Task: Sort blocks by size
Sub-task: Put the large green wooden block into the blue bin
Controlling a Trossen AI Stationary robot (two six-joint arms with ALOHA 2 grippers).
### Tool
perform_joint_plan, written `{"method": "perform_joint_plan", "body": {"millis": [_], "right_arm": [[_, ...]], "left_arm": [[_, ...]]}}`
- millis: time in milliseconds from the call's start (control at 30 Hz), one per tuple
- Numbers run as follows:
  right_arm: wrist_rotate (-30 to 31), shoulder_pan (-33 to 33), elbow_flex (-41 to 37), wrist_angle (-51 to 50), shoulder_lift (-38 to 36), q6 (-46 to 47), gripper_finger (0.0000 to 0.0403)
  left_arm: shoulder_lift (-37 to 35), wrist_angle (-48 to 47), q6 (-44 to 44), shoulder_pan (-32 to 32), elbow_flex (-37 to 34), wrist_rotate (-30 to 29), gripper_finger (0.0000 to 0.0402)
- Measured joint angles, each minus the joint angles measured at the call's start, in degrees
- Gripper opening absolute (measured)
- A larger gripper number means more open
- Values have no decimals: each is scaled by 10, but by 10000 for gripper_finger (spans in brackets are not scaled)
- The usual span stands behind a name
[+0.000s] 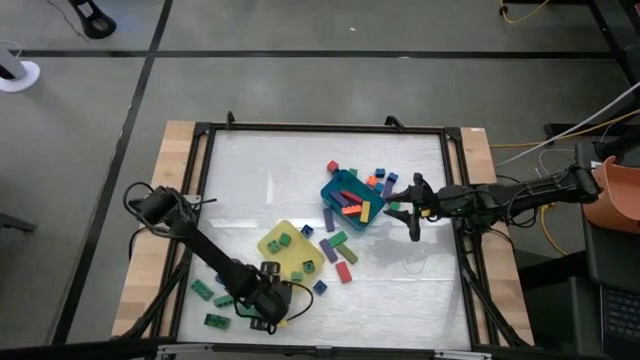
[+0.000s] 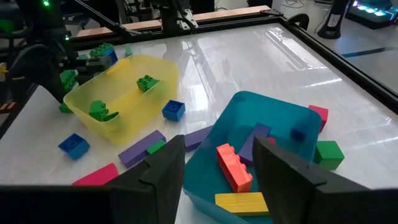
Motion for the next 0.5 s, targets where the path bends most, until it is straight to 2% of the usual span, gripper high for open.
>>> {"method": "perform_joint_plan", "body": {"millis": [100,233,500], "right_arm": [[0,0,0,0,0,-2,189],[0,0,0,0,0,-2,189],[0,0,0,0,0,-2,189]], "left_arm": [[1,3,20,-3,0,0,188],[0,13,20,-3,0,3,113],[-7,32,16,6,39,7,110]]}}
